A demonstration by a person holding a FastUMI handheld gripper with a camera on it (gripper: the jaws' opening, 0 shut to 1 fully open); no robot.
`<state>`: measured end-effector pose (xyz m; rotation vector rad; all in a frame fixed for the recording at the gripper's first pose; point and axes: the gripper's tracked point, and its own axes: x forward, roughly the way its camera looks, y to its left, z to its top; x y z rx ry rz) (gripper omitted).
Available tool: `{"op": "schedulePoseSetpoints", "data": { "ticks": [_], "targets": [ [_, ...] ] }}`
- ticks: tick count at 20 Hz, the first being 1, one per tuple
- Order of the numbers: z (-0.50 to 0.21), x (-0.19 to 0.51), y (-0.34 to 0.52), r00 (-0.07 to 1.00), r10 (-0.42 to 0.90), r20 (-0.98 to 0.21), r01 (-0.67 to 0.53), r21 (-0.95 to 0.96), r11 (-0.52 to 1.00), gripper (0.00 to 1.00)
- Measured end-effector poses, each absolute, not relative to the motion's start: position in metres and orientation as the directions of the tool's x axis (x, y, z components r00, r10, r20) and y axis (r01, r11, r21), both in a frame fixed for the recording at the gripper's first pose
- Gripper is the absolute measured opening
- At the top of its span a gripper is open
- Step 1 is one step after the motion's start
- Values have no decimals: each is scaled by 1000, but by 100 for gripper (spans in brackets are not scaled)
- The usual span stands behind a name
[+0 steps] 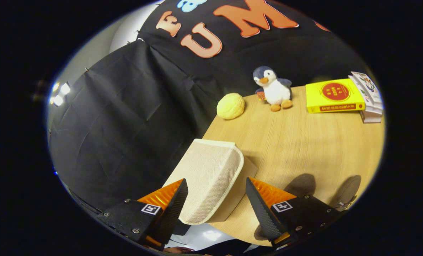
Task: Open the storage box then place both shoes into the box .Put the left shoe in first, then the right shoe, with the right side of both shoes facing outward in a uniform manner.
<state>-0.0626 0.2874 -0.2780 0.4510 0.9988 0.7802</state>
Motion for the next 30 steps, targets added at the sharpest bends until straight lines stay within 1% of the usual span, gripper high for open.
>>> {"op": "schedulePoseSetpoints", "data": {
  "ticks": [5, 8, 9, 12, 14, 17, 19, 22, 26, 29, 30],
  "targets": [
    [-331, -86, 316, 202, 756, -622, -322, 687, 651, 98],
    [-350, -95, 328, 151, 764, -627, -284, 713, 641, 98],
    [-350, -97, 333, 140, 778, -612, -261, 736, 625, 98],
    [-350, -95, 345, 127, 800, -587, -180, 779, 600, 98],
    [-341, -97, 351, 120, 816, -565, -168, 799, 577, 97],
    [-325, -99, 341, 140, 822, -552, -181, 802, 570, 94],
    [-306, -96, 337, 165, 837, -522, -159, 823, 545, 87],
    [-265, -89, 339, 205, 865, -457, -158, 857, 490, 73],
    [-211, -95, 362, 214, 902, -375, -255, 870, 422, 61],
    [-189, -100, 387, 212, 914, -347, -311, 862, 399, 53],
    [-182, -100, 396, 217, 915, -340, -321, 860, 396, 47]
  ]
}}
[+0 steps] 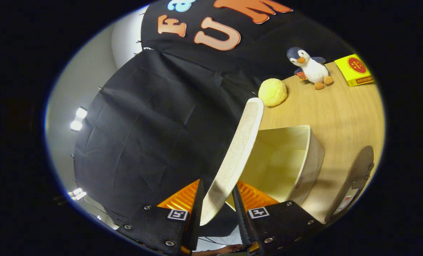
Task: Open the storage box then place both shoes into the box .Put the left shoe in first, then the right shoe, with the right side of both shoes facing outward in a uniform manner.
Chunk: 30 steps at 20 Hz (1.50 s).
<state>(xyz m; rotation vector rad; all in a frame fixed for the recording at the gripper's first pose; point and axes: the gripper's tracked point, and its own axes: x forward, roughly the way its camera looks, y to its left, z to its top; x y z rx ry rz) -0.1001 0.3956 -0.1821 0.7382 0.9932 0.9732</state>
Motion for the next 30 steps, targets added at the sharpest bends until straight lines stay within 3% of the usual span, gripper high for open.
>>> {"op": "schedulePoseSetpoints", "data": {
  "ticks": [7, 13, 19, 24, 26, 30],
  "targets": [
    [-137, -106, 464, 273, 912, -305, -354, 850, 390, 20],
    [-128, -103, 537, 253, 908, -334, -396, 820, 413, 20],
    [-154, -105, 604, 217, 889, -403, -363, 812, 457, 20],
    [-178, -113, 602, 189, 873, -449, -387, 783, 486, 69],
    [-187, -115, 595, 193, 846, -497, -419, 738, 530, 78],
    [-213, -97, 552, 261, 779, -570, -492, 615, 616, 79]
  ]
}}
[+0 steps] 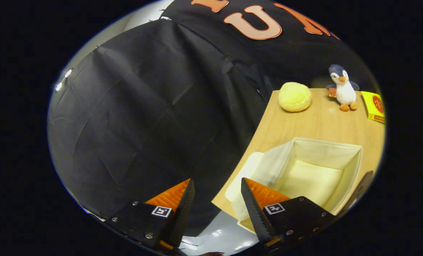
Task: Open the storage box then place both shoes into the box .Put the left shoe in first, then the right shoe, with the right side of both shoes facing outward in a uniform manner.
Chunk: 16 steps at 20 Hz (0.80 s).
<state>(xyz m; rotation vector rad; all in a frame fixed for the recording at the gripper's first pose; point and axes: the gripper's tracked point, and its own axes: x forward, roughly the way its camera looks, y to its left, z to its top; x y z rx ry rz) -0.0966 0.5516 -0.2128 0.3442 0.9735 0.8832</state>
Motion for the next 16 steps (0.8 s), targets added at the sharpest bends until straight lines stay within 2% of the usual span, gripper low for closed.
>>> {"op": "schedulePoseSetpoints", "data": {
  "ticks": [4, 11, 16],
  "targets": [
    [-240, -89, 477, 313, 722, -618, -484, 550, 681, 84],
    [-297, -63, 337, 436, 546, -716, -428, 369, 825, 85],
    [-356, -73, 248, 445, 405, -799, -340, 268, 901, 85]
  ]
}}
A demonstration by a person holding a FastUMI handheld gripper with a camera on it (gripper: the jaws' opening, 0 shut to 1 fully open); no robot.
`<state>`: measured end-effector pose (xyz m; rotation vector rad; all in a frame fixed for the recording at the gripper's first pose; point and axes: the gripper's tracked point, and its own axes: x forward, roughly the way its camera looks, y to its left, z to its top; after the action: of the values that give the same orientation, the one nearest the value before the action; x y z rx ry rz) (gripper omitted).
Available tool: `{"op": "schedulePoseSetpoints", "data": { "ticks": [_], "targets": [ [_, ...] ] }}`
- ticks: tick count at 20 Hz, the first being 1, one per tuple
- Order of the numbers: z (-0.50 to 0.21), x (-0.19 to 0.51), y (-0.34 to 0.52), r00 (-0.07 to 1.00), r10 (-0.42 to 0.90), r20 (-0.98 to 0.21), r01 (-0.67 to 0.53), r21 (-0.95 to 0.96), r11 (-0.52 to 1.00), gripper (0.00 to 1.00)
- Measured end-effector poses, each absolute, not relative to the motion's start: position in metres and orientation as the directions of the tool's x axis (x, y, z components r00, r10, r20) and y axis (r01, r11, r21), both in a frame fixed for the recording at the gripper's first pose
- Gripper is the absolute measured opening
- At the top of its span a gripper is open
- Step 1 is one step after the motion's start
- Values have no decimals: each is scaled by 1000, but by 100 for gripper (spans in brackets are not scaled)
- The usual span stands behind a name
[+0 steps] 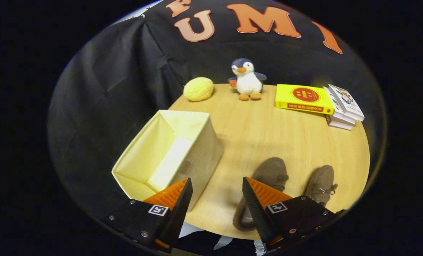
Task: Open the storage box then place both shoes into the box .Put the left shoe in first, then the right shoe, with the right side of both shoes facing outward in a uniform manner.
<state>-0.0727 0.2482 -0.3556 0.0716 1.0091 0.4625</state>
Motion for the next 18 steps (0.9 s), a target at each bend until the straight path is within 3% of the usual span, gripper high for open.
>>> {"op": "schedulePoseSetpoints", "data": {
  "ticks": [5, 11, 14, 18],
  "targets": [
    [-399, -93, 197, 406, 327, -853, -259, 236, 937, 84],
    [-446, -97, 153, 373, 240, -896, -226, 163, 960, 73],
    [-458, -91, 142, 380, 194, -904, -187, 131, 974, 54],
    [-466, -77, 143, 406, 186, -895, -147, 137, 980, 38]
  ]
}}
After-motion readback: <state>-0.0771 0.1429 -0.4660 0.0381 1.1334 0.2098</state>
